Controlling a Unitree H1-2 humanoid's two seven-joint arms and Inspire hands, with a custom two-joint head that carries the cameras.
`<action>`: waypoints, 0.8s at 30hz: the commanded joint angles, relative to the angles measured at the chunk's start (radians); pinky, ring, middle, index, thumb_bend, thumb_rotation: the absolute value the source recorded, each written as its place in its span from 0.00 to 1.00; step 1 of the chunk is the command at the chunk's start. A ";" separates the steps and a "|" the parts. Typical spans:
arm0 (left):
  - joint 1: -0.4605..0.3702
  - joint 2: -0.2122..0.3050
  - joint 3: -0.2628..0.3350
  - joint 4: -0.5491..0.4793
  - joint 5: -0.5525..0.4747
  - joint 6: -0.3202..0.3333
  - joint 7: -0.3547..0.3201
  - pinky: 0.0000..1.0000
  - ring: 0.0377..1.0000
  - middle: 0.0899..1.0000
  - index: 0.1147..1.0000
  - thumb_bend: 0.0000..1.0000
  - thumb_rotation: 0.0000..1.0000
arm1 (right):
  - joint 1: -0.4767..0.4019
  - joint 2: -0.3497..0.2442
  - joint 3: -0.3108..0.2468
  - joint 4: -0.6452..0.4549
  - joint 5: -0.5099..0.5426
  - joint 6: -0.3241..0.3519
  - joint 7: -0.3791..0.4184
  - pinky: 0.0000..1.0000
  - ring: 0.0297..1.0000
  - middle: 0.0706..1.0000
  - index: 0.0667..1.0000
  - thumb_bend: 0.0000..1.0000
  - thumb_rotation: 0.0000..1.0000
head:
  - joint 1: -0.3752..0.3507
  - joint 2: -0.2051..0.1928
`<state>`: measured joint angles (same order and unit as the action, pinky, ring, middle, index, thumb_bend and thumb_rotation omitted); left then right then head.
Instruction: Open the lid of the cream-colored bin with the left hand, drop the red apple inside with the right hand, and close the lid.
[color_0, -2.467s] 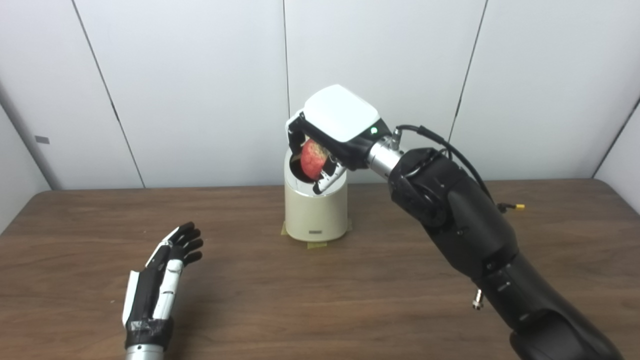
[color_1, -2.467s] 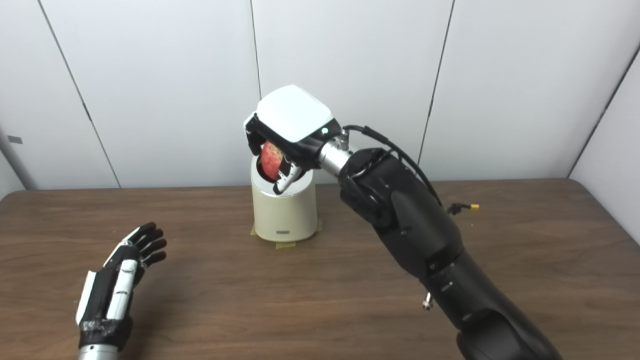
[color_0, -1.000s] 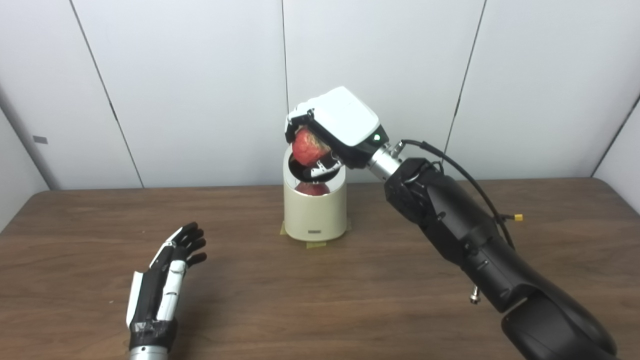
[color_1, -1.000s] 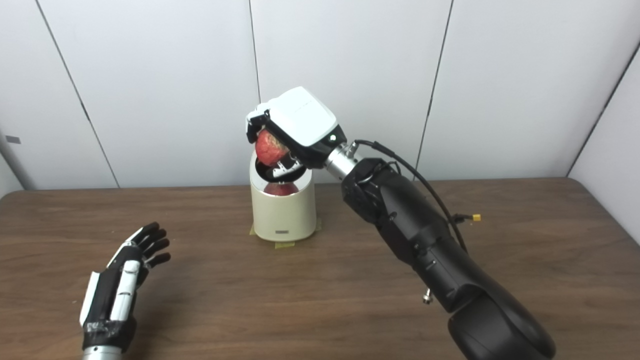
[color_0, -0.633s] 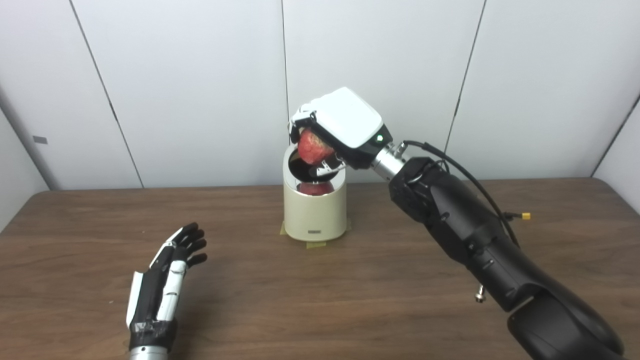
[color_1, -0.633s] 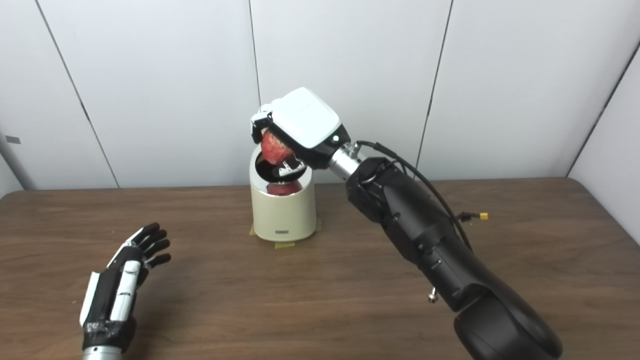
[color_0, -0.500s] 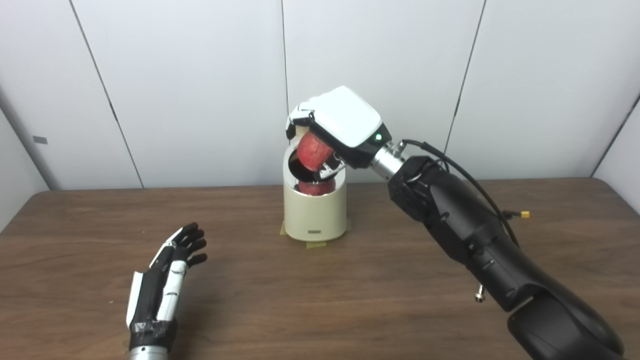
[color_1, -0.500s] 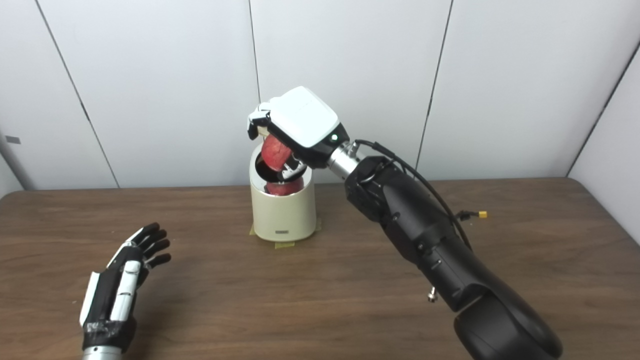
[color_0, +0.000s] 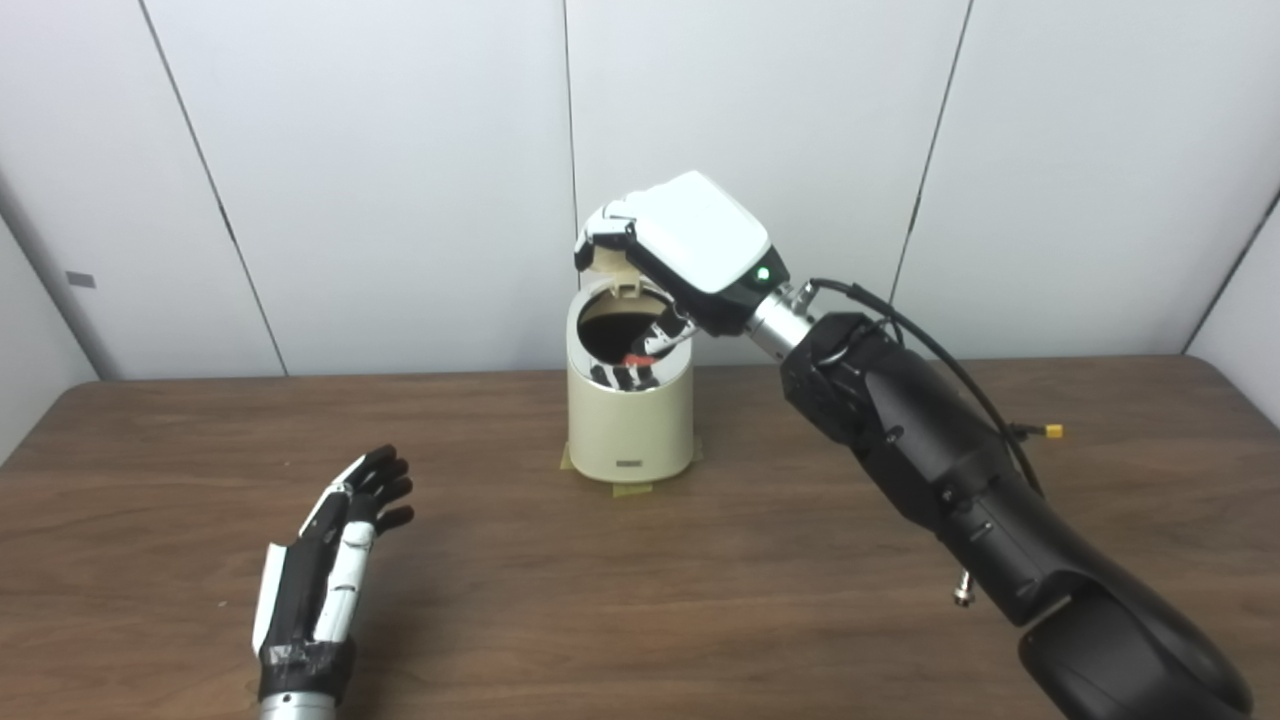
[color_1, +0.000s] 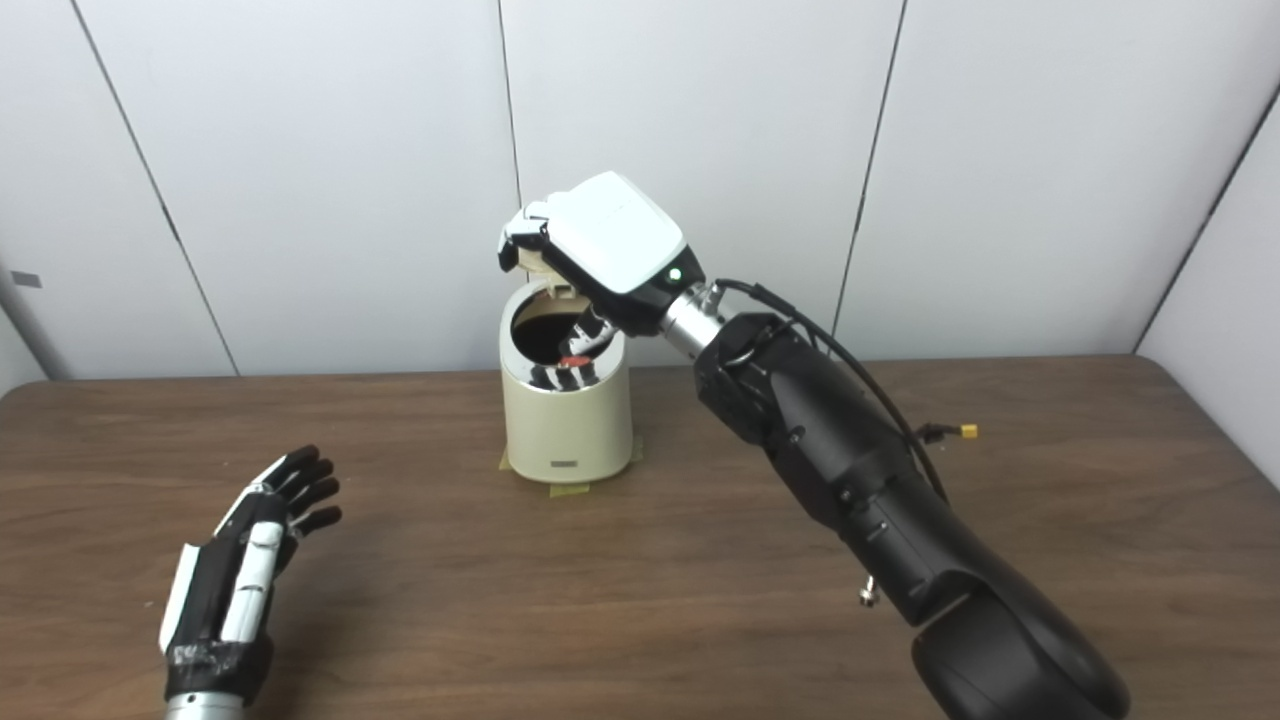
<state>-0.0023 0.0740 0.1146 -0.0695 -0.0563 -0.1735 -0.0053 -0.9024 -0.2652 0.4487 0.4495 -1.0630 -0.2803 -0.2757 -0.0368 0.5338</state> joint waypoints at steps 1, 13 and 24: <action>0.000 0.000 -0.005 -0.006 -0.008 -0.012 -0.003 0.76 0.81 0.81 0.82 0.56 0.81 | -0.046 -0.016 -0.019 -0.021 0.020 -0.005 -0.044 0.49 0.59 0.64 0.57 1.00 0.08 | -0.001 0.001; -0.003 -0.001 -0.007 0.000 -0.010 -0.018 -0.006 0.76 0.79 0.80 0.80 0.53 0.80 | 0.112 0.033 -0.172 -0.201 0.191 -0.139 -0.283 0.17 0.20 0.47 0.40 0.53 0.01 | 0.009 -0.003; -0.007 0.011 0.003 -0.008 -0.018 -0.009 -0.006 0.76 0.80 0.80 0.80 0.54 0.80 | 0.443 0.057 -0.291 -0.481 0.482 -0.041 -0.044 0.40 0.49 0.52 0.46 0.50 0.10 | 0.007 -0.004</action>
<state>0.0003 0.0772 0.1152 -0.0703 -0.0665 -0.1733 -0.0087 -0.4461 -0.2001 0.1784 -0.0067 -0.6214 -0.3295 -0.3436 -0.0291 0.5292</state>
